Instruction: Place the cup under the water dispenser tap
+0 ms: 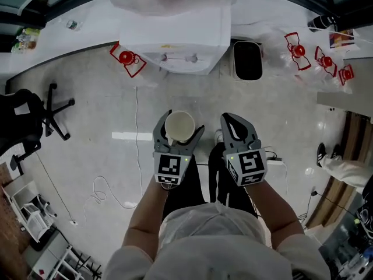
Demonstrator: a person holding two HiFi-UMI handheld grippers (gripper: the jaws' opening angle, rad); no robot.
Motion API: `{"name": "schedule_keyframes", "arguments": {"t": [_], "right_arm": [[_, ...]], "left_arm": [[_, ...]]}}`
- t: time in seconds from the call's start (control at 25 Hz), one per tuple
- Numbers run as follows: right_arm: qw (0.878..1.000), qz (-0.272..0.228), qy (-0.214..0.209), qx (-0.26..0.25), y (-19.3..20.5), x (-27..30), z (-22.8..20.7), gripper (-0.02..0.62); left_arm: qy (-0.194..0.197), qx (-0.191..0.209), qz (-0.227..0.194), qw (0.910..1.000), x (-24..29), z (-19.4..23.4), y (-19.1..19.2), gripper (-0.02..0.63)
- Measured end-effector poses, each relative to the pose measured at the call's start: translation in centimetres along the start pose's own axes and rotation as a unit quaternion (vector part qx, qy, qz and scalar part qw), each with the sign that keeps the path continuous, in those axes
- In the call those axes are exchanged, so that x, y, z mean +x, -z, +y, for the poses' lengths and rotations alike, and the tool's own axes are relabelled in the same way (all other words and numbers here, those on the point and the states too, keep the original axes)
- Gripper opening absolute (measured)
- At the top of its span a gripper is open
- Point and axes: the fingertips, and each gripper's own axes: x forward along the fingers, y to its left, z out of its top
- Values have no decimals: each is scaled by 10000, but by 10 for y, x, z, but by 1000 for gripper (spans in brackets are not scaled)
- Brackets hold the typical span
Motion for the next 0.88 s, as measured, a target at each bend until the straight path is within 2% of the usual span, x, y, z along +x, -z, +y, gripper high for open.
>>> {"name": "schedule_keyframes", "arguments": {"t": [0.32,0.52,0.68,0.88], "right_arm": [[9997,167,188,28,59,57,-49,29],[9995,190,235,85,95,91,-64,29],[9997,87,236,62,108,114,-69,29],[9983,-371,446,-16,100,136,-79,29]], "left_arm": [[-197,-152,223,9994,76,18,76,456],[-400,-313,276,9983,120,41,119,456],[-396,-169,128,9990,159,57,129,456],[-413,-40,-89,9991,199,82,124,456]]}}
